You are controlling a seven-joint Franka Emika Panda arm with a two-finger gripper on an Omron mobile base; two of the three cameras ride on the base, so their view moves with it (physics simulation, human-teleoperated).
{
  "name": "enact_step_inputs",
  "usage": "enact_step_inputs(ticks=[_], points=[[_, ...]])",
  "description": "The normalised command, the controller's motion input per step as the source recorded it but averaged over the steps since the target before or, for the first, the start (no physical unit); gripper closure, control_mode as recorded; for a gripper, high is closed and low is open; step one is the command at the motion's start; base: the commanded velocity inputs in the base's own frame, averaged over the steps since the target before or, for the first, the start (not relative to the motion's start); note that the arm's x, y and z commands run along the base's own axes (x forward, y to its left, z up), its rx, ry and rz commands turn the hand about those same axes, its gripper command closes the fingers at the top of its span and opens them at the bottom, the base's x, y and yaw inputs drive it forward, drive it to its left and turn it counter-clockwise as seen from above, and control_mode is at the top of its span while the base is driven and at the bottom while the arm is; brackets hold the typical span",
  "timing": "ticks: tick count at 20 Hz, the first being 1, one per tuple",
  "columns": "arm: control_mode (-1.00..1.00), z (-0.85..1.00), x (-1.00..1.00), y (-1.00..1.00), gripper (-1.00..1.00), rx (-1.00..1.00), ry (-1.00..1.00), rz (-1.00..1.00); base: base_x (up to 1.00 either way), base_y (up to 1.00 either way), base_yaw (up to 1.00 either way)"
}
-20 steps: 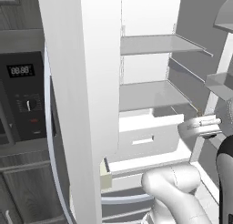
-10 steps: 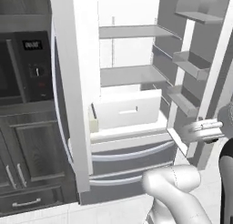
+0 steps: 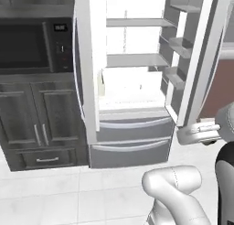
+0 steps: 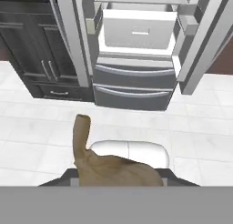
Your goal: Grab the garlic and lemon from the fridge, place them in the blender, close the lid, and turn on the blender to create a marinade.
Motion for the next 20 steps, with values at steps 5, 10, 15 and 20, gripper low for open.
enact_step_inputs(ticks=[5, 10, 15, 20], points=[[1.00, 0.00, 0.00, 0.00, 1.00, 0.00, 0.00, 0.00, -0.99, -0.02, 0.51], [1.00, 0.00, 0.00, 0.00, 1.00, 0.00, 0.00, 0.00, -0.71, -0.28, 0.67], [1.00, 0.00, 0.00, 0.00, 1.00, 0.00, 0.00, 0.00, -0.86, -0.20, 0.70], [1.00, 0.00, 0.00, 0.00, 1.00, 0.00, 0.00, 0.00, -0.92, -0.09, 0.71]])
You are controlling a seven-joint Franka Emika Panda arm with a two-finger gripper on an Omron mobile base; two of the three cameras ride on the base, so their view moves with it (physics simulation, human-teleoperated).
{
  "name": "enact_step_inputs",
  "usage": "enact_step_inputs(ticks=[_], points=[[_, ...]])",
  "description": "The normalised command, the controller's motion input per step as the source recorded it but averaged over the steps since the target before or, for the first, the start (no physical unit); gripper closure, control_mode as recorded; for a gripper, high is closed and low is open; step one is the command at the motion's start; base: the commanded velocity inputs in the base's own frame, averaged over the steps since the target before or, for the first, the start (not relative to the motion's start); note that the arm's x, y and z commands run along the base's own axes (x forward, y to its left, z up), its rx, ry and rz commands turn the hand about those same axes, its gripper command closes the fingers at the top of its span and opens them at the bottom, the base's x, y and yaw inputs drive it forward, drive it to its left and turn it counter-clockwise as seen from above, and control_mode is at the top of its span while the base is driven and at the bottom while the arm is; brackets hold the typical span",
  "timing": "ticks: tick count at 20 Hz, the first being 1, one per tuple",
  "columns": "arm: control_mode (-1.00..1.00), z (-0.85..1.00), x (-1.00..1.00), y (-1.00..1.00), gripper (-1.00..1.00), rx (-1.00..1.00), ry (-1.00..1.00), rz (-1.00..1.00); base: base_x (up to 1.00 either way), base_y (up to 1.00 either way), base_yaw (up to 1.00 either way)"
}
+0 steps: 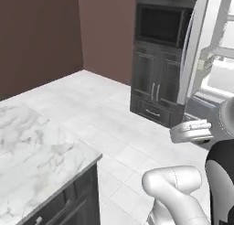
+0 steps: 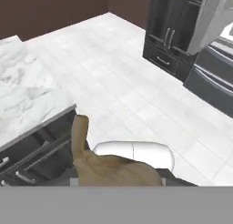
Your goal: Grab the garlic and lemon from the fridge, place them in the blender, close the lid, and turn on the blender to create a marinade.
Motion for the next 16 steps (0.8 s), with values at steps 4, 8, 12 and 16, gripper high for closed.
enact_step_inputs(ticks=[4, 8, 12, 16], points=[[1.00, 0.00, 0.00, 0.00, 1.00, 0.00, 0.00, 0.00, -0.99, 0.00, 0.67], [1.00, 0.00, 0.00, 0.00, 1.00, 0.00, 0.00, 0.00, -0.94, 0.41, 0.62], [1.00, 0.00, 0.00, 0.00, 1.00, 0.00, 0.00, 0.00, -0.71, 0.92, 0.52], [1.00, 0.00, 0.00, 0.00, 1.00, 0.00, 0.00, 0.00, -0.38, 1.00, 0.41]])
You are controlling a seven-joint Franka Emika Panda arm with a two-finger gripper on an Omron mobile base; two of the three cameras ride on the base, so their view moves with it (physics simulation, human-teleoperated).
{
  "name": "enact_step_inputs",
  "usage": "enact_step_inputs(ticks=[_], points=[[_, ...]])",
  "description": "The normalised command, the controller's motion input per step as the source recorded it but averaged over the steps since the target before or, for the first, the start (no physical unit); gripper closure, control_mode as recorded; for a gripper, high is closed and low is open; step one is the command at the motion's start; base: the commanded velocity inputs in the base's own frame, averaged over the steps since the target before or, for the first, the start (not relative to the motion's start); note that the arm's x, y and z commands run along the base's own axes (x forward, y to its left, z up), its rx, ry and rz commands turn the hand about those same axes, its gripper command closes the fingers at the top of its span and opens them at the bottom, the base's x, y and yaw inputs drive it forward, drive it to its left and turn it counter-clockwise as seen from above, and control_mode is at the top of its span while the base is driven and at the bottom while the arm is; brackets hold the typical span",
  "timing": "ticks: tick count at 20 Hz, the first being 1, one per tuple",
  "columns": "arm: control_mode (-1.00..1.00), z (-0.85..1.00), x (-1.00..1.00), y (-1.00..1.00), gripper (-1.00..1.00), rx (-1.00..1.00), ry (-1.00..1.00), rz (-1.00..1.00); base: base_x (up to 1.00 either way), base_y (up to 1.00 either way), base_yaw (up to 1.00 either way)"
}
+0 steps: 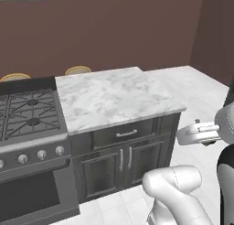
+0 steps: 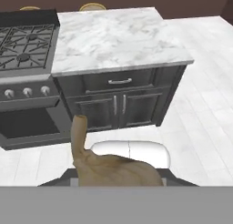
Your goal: Grab the garlic and lemon from the fridge, place them in the blender, close the lid, and turn on the blender to create a marinade.
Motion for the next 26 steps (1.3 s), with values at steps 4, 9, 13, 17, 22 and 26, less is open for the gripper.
enact_step_inputs(ticks=[4, 9, 13, 17, 22, 26], points=[[1.00, 0.00, 0.00, 0.00, 1.00, 0.00, 0.00, 0.00, -0.04, 1.00, 0.32], [1.00, 0.00, 0.00, 0.00, 1.00, 0.00, 0.00, 0.00, 0.00, 1.00, 0.28], [1.00, 0.00, 0.00, 0.00, 1.00, 0.00, 0.00, 0.00, 0.00, 1.00, 0.25], [1.00, 0.00, 0.00, 0.00, 1.00, 0.00, 0.00, 0.00, 0.09, 1.00, 0.21], [1.00, 0.00, 0.00, 0.00, 1.00, 0.00, 0.00, 0.00, 0.45, 1.00, 0.11], [1.00, 0.00, 0.00, 0.00, 1.00, 0.00, 0.00, 0.00, 0.77, 1.00, 0.01]])
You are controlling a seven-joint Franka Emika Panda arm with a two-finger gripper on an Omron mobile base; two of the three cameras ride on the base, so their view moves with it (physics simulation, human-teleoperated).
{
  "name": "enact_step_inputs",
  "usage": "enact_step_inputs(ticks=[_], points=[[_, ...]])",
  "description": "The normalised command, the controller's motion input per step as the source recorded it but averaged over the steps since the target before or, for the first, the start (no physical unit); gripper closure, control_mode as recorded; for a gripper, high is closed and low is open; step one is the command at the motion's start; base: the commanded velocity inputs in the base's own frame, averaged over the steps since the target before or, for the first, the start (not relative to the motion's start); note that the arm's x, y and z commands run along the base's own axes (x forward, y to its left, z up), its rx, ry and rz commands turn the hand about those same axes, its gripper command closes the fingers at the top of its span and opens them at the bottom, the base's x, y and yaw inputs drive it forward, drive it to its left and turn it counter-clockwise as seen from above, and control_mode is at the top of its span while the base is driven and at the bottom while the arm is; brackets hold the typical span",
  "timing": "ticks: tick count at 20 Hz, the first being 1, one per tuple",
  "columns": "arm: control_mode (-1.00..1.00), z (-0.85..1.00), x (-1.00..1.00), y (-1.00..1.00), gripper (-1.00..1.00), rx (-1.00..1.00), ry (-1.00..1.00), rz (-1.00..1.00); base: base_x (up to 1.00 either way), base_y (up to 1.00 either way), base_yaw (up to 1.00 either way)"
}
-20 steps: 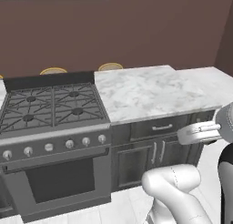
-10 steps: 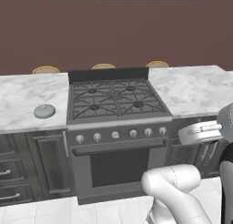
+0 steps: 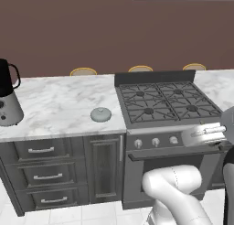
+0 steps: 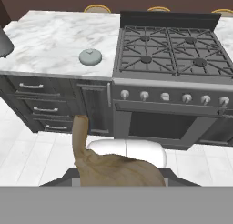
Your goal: Grab the garlic and lemon from the fridge, place them in the blender, close the lid, and turn on the blender to create a marinade.
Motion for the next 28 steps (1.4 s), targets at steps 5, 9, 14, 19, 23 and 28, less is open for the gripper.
enact_step_inputs(ticks=[5, 9, 14, 19, 23, 28], points=[[1.00, 0.00, 0.00, 0.00, 1.00, 0.00, 0.00, 0.00, 0.84, 0.77, 0.00], [1.00, 0.00, 0.00, 0.00, 1.00, 0.00, 0.00, 0.00, 0.24, 0.58, 0.00], [1.00, 0.00, 0.00, 0.00, 1.00, 0.00, 0.00, 0.00, 0.00, 0.54, 0.00], [1.00, 0.00, 0.00, 0.00, 1.00, 0.00, 0.00, 0.00, 0.01, 0.66, 0.00], [1.00, 0.00, 0.00, 0.00, 1.00, 0.00, 0.00, 0.00, 0.21, 0.58, 0.00], [1.00, 0.00, 0.00, 0.00, 1.00, 0.00, 0.00, 0.00, 0.24, 0.20, 0.00]])
